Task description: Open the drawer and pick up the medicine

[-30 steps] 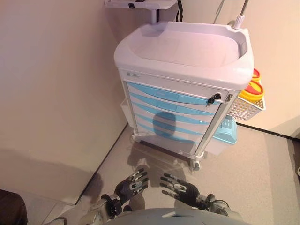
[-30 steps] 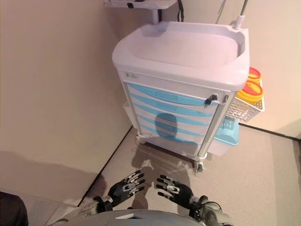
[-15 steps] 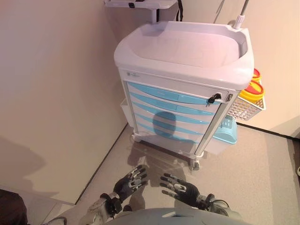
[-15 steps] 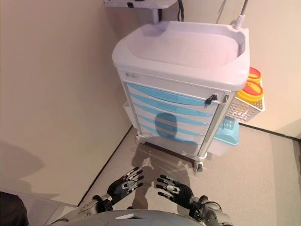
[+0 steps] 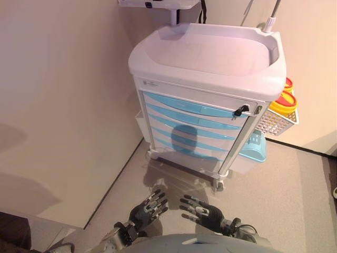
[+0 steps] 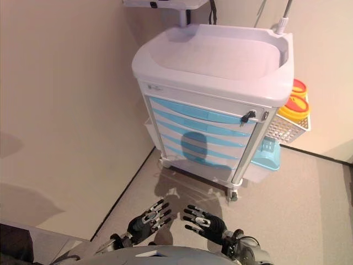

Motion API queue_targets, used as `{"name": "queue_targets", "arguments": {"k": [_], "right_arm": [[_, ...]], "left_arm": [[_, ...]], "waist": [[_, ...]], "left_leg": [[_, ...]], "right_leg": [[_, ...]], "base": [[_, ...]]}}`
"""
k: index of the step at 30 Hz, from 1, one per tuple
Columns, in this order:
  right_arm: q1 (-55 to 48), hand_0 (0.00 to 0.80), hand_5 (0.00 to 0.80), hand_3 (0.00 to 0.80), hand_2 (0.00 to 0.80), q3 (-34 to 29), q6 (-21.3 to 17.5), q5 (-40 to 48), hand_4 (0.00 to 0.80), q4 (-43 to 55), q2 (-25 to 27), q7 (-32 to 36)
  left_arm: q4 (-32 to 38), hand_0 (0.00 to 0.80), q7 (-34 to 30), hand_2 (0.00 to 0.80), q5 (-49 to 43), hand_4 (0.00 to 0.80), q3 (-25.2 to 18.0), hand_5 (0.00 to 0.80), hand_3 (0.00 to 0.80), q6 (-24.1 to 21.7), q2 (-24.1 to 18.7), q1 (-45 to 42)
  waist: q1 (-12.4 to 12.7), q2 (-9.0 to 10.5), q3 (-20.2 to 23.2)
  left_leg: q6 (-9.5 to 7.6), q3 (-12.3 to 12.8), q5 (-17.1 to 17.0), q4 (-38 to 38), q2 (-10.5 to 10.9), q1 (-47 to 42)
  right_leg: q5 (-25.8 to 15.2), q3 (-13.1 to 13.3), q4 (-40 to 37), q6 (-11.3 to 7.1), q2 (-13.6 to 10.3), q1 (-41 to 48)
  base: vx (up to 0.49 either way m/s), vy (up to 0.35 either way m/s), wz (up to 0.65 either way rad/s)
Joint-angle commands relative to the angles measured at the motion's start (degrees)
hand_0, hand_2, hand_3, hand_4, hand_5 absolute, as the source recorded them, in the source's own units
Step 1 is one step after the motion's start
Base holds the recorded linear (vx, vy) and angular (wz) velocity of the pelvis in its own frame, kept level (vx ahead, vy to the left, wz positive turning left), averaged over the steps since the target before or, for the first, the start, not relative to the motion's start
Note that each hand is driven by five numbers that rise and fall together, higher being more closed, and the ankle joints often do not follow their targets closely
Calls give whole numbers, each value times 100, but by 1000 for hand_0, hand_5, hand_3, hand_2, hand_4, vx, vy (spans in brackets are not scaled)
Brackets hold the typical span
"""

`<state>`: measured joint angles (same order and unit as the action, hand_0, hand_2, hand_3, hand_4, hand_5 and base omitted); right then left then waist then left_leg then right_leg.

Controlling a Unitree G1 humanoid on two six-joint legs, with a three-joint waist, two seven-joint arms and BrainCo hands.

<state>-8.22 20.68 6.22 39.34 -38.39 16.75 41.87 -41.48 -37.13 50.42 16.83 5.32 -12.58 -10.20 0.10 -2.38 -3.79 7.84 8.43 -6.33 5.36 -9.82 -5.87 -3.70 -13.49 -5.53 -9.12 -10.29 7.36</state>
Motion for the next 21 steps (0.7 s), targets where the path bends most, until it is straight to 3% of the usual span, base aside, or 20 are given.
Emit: {"name": "queue_targets", "arguments": {"k": [1, 5, 11, 21], "right_arm": [[357, 0, 0, 0, 0, -124, -143, 80, 0, -36, -433, 129], [278, 0, 0, 0, 0, -186, -356, -73, 0, 76, -376, -11], [111, 0, 0, 0, 0, -267, -353, 291, 0, 810, -139, -54], [54, 0, 0, 0, 0, 168, -706, 289, 0, 1531, 250, 119]], "left_arm": [[-68, 0, -79, 0, 503, 0, -210, 0, 0, 151, 8, 336], [-119, 0, 133, 0, 727, 0, -349, 0, 0, 280, 26, 297], [-201, 0, 374, 0, 1597, 0, -589, 0, 0, 494, -14, 442], [-627, 0, 378, 0, 2910, 0, -692, 0, 0, 454, -52, 1250]], "waist": [[138, 334, -283], [111, 348, -343], [-4, 391, -529], [-297, 604, -1196]], "left_leg": [[-408, 180, 592, -219, 386, -226], [-419, 135, 589, -285, 352, -191], [-413, 90, 631, -574, 225, 17], [-358, -43, 922, -1794, 16, 919]], "right_leg": [[-296, -56, 53, 32, -163, -227], [-228, 0, 172, 46, -179, -230], [-6, 157, 619, 107, -180, -461], [428, 555, 1877, 239, -37, -1535]], "base": [[90, 10, 0], [86, 9, 1], [49, 0, -1], [-15, -33, -8]]}}
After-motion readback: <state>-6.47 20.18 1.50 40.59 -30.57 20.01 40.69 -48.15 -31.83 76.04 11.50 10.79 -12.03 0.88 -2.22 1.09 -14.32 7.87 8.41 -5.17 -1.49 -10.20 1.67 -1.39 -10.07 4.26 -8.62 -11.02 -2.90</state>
